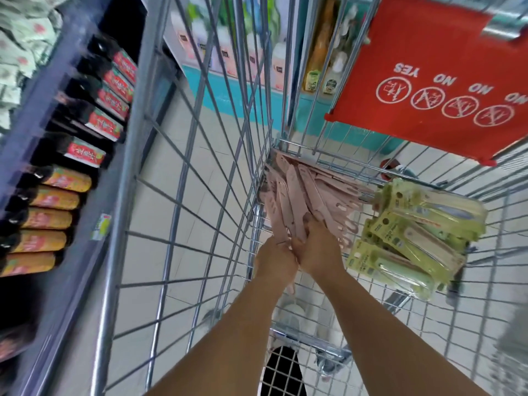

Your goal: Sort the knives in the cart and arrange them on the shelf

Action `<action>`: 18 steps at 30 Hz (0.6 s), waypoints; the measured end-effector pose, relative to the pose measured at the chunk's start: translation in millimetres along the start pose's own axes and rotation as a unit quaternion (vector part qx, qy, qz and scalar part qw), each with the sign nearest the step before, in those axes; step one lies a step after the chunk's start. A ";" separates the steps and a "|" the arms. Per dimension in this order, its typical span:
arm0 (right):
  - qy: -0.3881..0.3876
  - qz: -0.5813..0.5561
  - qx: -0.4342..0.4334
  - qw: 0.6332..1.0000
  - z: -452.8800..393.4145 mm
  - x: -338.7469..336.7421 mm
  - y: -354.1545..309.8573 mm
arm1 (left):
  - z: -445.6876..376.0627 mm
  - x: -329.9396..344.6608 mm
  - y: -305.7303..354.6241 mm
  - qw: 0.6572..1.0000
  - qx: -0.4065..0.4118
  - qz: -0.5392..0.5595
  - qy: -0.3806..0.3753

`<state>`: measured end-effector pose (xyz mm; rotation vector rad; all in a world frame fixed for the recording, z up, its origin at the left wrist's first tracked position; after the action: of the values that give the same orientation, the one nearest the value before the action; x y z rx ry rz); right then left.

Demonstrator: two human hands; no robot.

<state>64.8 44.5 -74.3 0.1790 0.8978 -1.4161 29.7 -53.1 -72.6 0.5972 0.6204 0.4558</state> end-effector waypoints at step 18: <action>0.134 -0.155 0.117 0.972 142.7 -83.9 -0.4 | 119.5 -54.6 84.9 0.986 0.161 -0.045 0.014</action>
<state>134.3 22.9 74.4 0.4312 1.0070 -1.8206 49.6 -65.8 82.1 0.8678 0.7525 0.2810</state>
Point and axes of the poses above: each hand's wrist, its own z-axis away from the middle knuckle, its own x-axis out of the palm, y = z × x, the point moved 6 cm from there along -z, towards the middle knuckle, and after that the axes turned 15 degrees about x, right-handed, at the moved point
